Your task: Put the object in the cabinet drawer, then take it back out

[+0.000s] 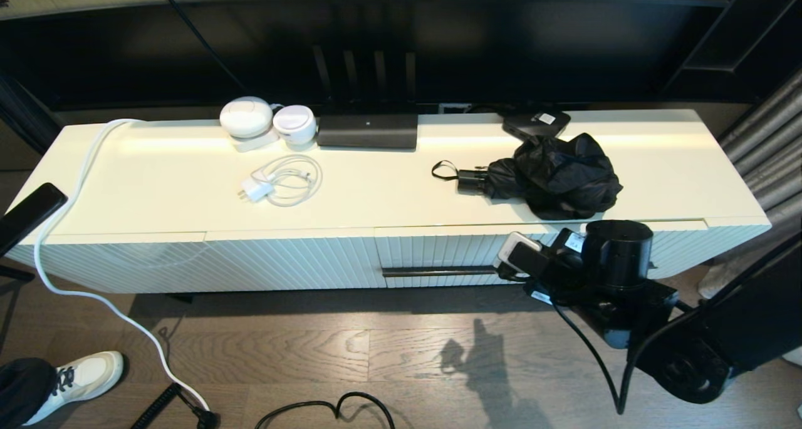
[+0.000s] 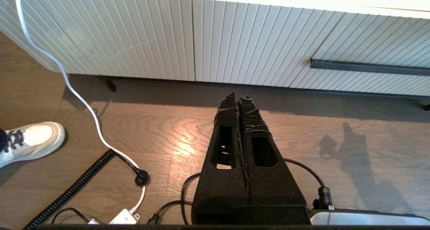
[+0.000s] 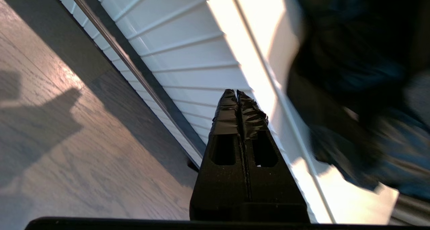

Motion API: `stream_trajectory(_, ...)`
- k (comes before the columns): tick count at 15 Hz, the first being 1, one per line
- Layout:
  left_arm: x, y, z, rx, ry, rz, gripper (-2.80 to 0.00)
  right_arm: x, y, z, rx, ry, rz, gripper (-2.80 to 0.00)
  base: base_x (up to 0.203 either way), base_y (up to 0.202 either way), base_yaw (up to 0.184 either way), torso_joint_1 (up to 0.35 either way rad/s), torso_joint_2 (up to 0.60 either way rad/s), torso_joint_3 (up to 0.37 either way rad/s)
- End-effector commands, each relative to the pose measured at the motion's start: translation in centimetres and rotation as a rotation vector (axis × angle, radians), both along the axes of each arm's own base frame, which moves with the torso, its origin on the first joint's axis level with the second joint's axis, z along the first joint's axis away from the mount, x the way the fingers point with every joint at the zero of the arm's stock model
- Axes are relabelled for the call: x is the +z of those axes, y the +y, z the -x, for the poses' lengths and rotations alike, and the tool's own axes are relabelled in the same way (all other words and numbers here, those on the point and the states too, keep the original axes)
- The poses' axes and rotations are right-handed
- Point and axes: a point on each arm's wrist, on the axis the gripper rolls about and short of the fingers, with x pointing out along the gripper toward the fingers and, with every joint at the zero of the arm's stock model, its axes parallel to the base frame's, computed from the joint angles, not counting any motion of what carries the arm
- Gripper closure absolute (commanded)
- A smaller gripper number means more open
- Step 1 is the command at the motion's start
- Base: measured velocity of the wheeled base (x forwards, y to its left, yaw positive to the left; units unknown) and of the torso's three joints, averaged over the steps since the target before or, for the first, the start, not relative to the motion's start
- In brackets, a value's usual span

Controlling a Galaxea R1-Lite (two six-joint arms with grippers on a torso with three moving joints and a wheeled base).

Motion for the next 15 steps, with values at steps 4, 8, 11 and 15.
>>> stream_trajectory(4,0.0,0.0,0.0,0.0,0.0,0.001,0.0,7.6,-3.2,6.3,-0.011,-0.063,-0.061,0.0,0.0,0.0,0.0,0.0,0.0,0.0)
stream_trajectory(8,0.0,0.0,0.0,0.0,0.0,0.001,0.0,11.0,-8.1,12.4,-0.14,-0.023,-0.087,0.0,0.0,0.0,0.0,0.0,0.0,0.0)
stream_trajectory(11,0.0,0.0,0.0,0.0,0.0,0.001,0.0,11.6,-12.7,18.1,-0.317,0.034,-0.094,0.0,0.0,0.0,0.0,0.0,0.0,0.0)
stream_trajectory(15,0.0,0.0,0.0,0.0,0.0,0.001,0.0,9.7,-15.0,25.0,-0.482,-0.003,-0.318,0.0,0.0,0.0,0.0,0.0,0.0,0.0)
